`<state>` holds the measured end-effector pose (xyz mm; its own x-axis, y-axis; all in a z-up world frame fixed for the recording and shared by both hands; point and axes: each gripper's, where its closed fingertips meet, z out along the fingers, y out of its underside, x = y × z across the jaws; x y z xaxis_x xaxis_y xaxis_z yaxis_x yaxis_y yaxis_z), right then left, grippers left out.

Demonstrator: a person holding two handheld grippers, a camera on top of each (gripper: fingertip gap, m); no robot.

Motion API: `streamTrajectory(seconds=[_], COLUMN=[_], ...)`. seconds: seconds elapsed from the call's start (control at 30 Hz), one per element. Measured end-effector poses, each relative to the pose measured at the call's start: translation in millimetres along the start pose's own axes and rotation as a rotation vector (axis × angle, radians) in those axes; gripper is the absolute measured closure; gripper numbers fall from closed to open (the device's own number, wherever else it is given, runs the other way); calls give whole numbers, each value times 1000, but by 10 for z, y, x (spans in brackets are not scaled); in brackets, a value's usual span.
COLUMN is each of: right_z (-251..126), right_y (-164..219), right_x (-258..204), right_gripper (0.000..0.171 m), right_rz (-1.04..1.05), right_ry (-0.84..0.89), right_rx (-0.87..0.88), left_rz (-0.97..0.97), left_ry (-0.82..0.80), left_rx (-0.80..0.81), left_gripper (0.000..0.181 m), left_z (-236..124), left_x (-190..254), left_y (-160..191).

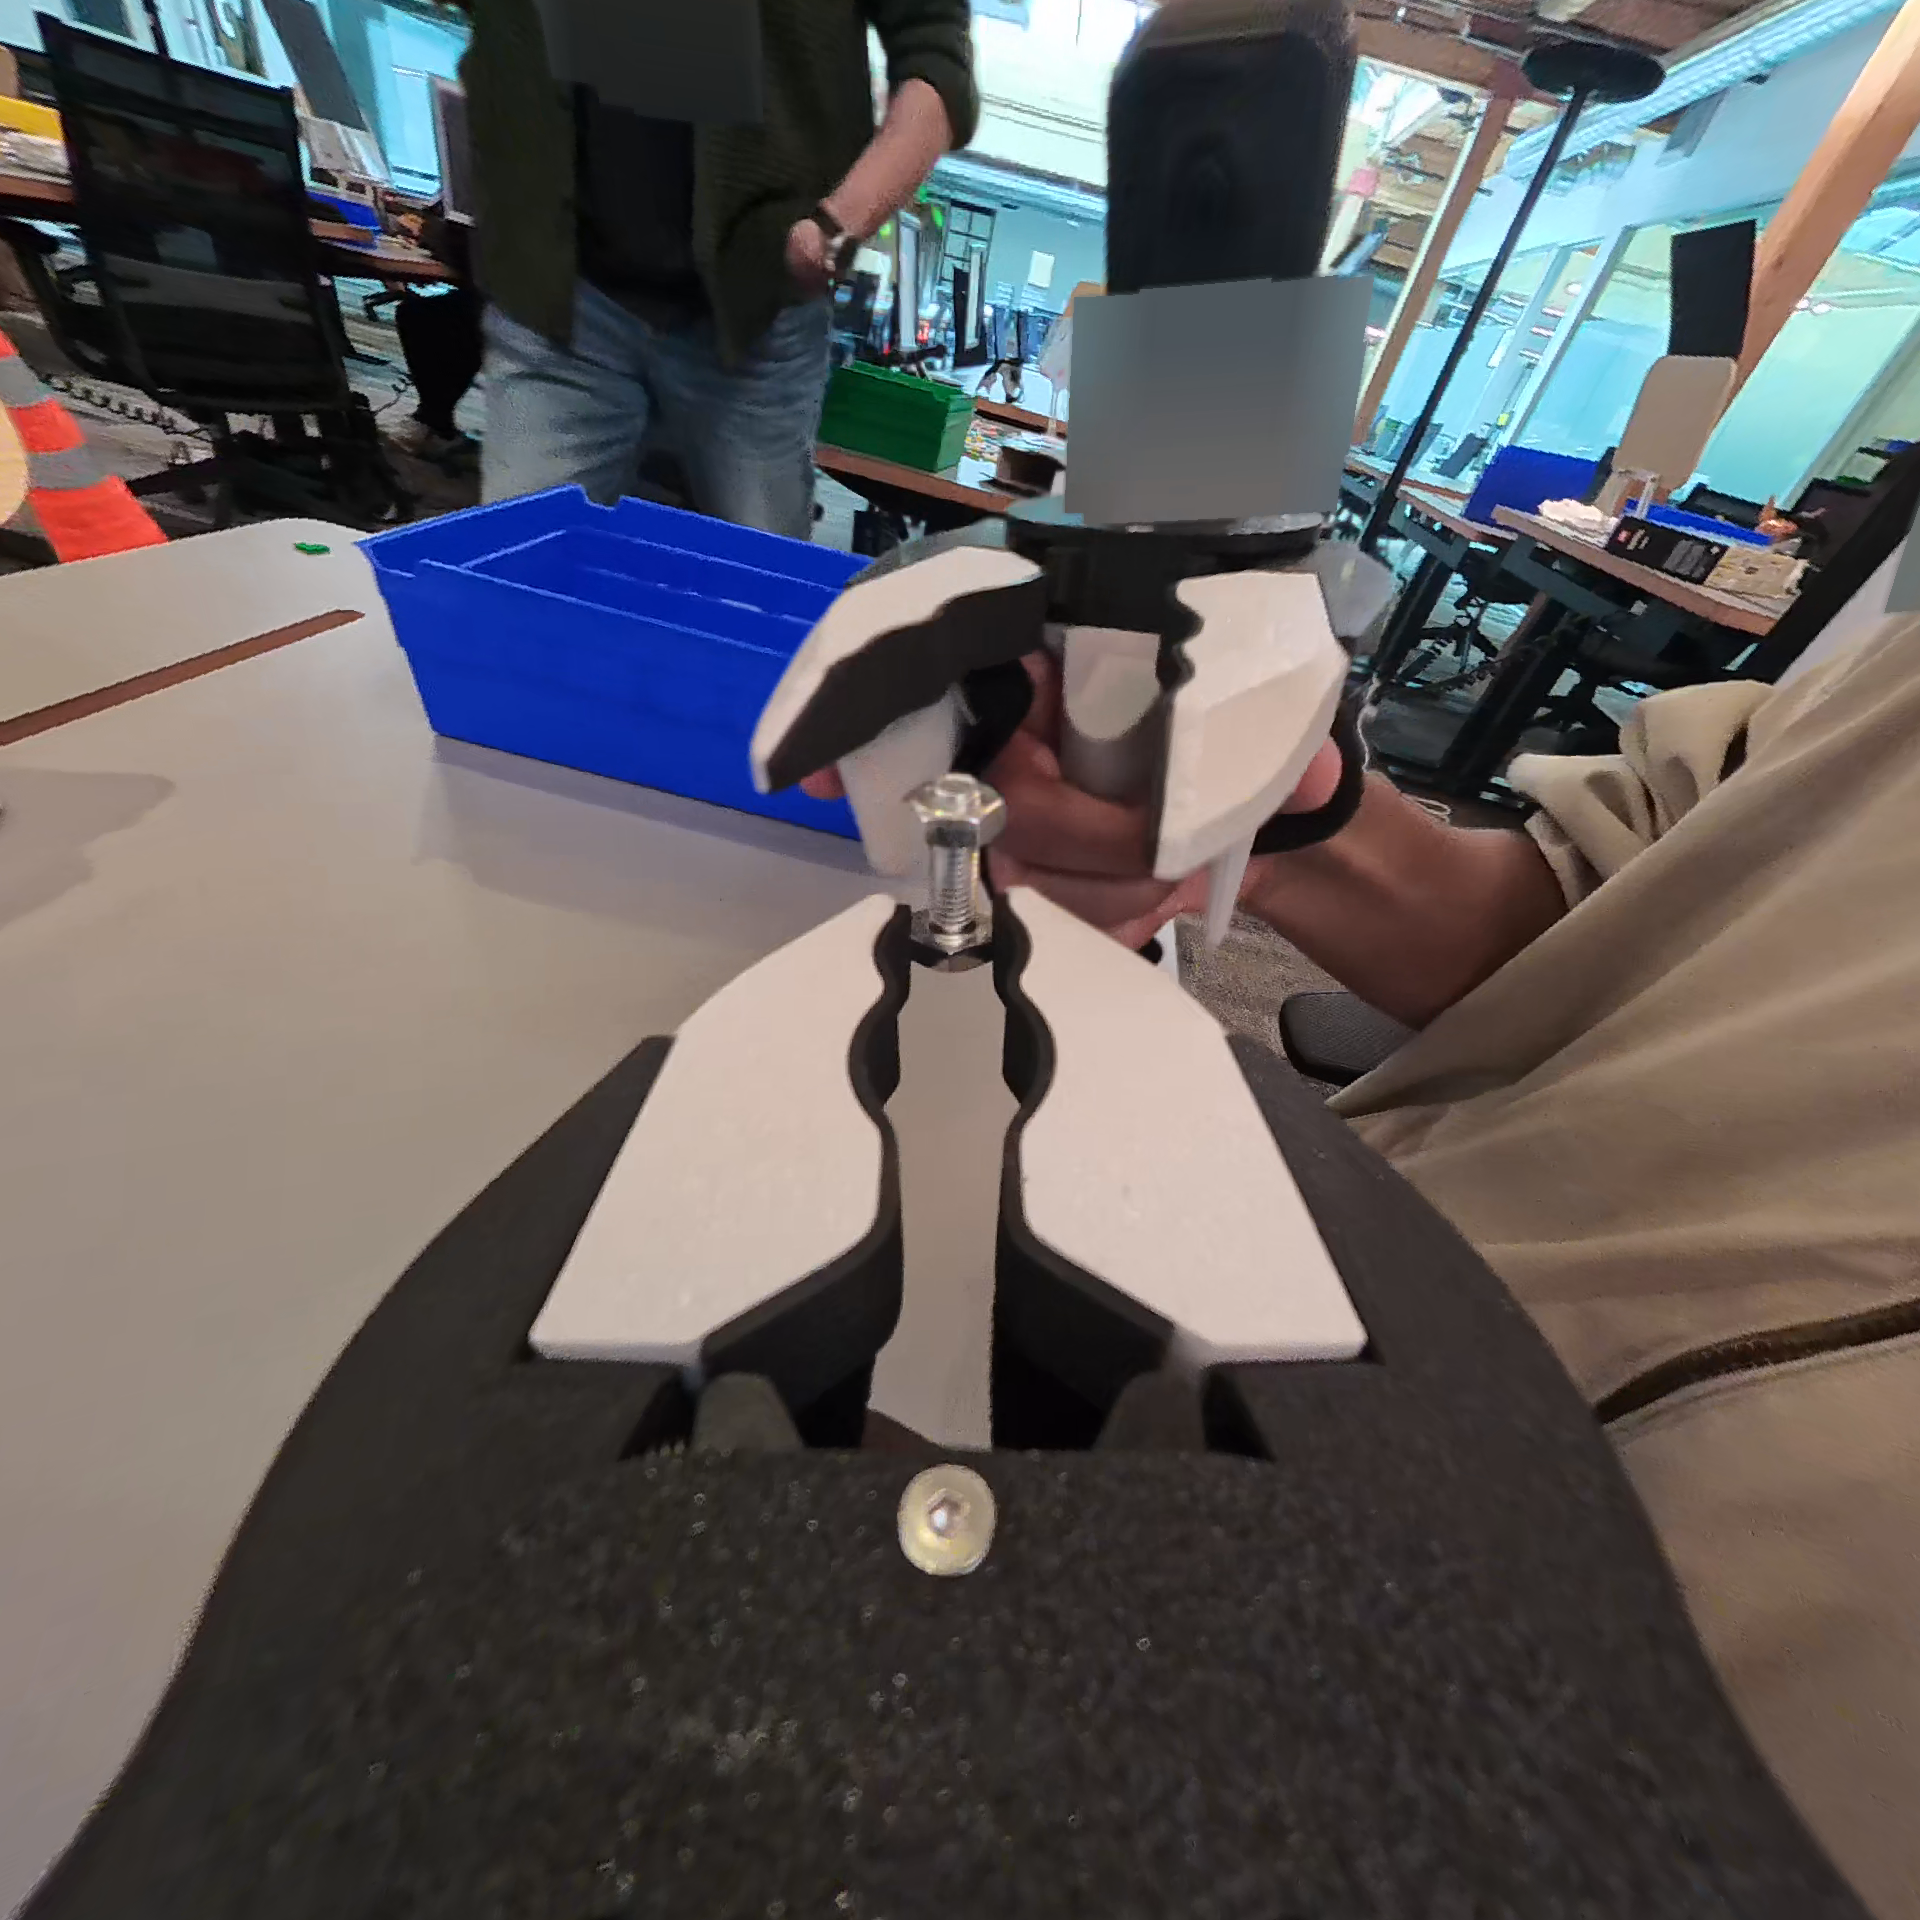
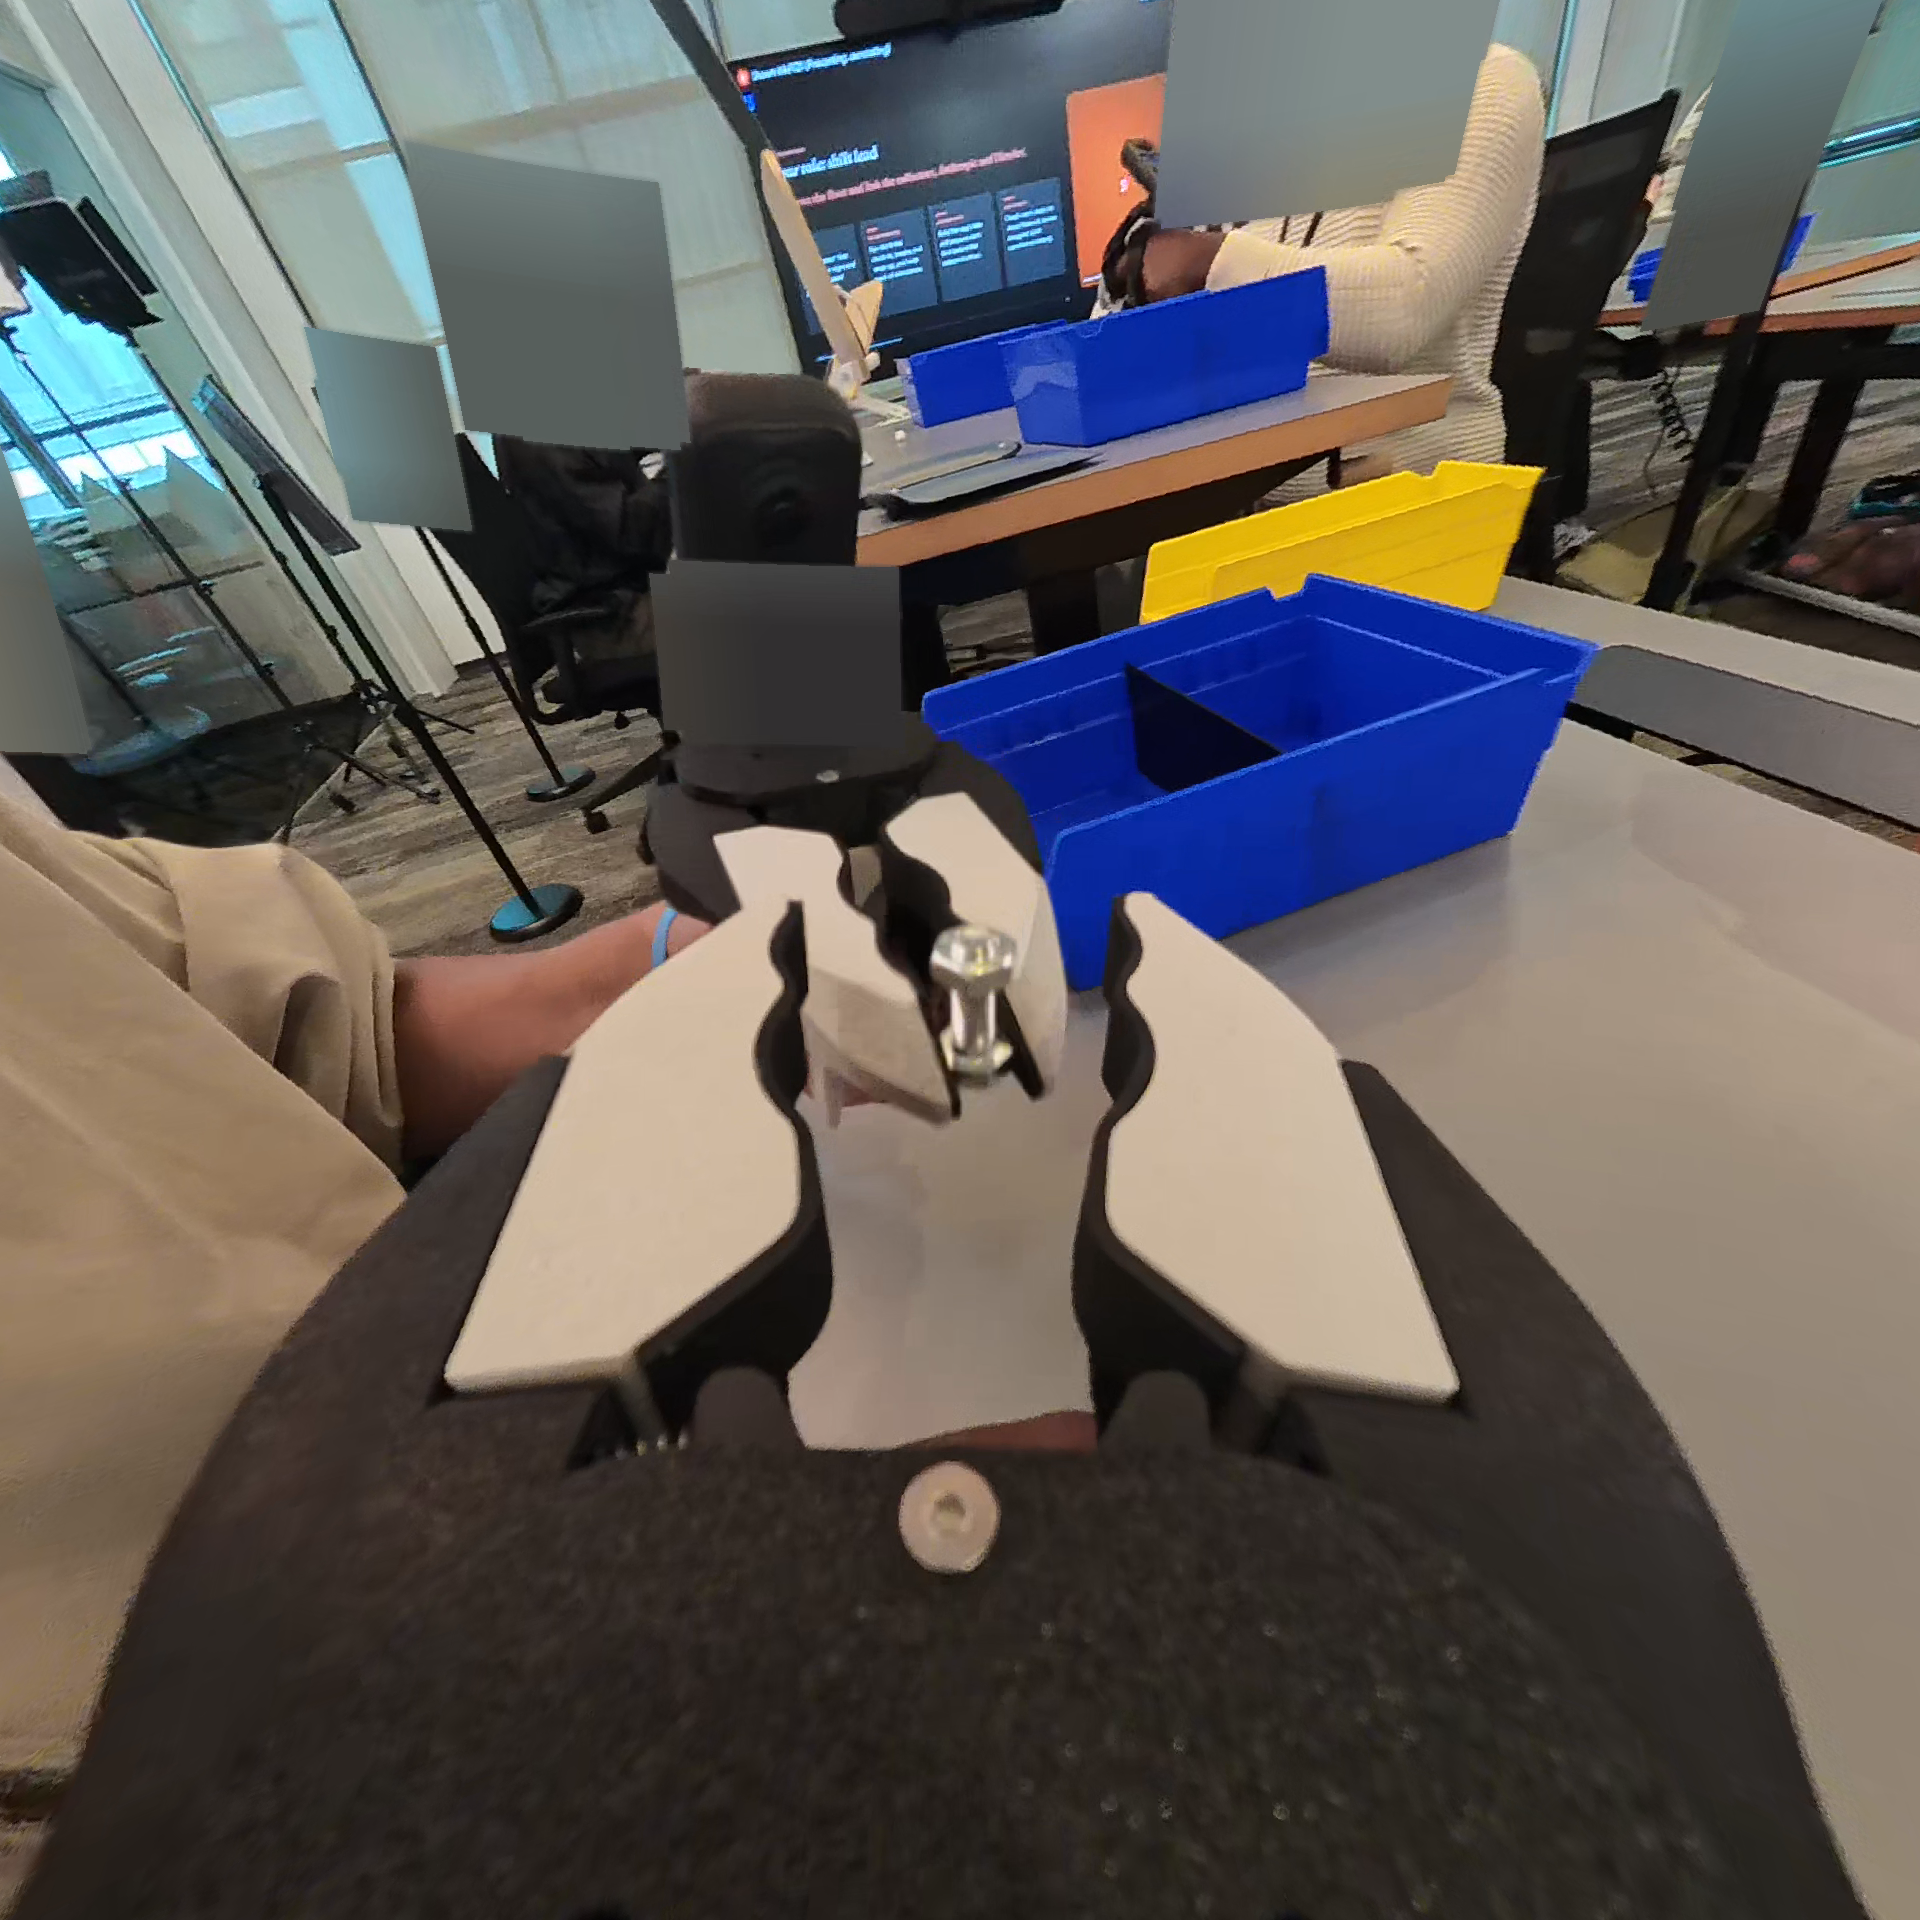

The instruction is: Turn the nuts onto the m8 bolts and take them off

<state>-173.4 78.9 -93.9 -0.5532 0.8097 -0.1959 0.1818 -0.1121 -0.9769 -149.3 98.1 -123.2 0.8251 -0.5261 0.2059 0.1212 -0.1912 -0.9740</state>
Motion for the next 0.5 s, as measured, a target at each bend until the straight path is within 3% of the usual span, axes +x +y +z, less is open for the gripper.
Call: streamTrajectory(seconds=[0.17,0.5], right_z=[132,-81], right_y=[42,32], right_x=[-94,-64], right_gripper=[120,126], right_rz=[-3,-3], right_ry=[-46,-6], right_rx=[-17,5], left_rz=[1,-6], left_ry=[-10,-73], left_rx=[4,12], left_gripper=[167,166], left_z=[34,-142], left_x=[-2,-187], left_y=[-24,-55])
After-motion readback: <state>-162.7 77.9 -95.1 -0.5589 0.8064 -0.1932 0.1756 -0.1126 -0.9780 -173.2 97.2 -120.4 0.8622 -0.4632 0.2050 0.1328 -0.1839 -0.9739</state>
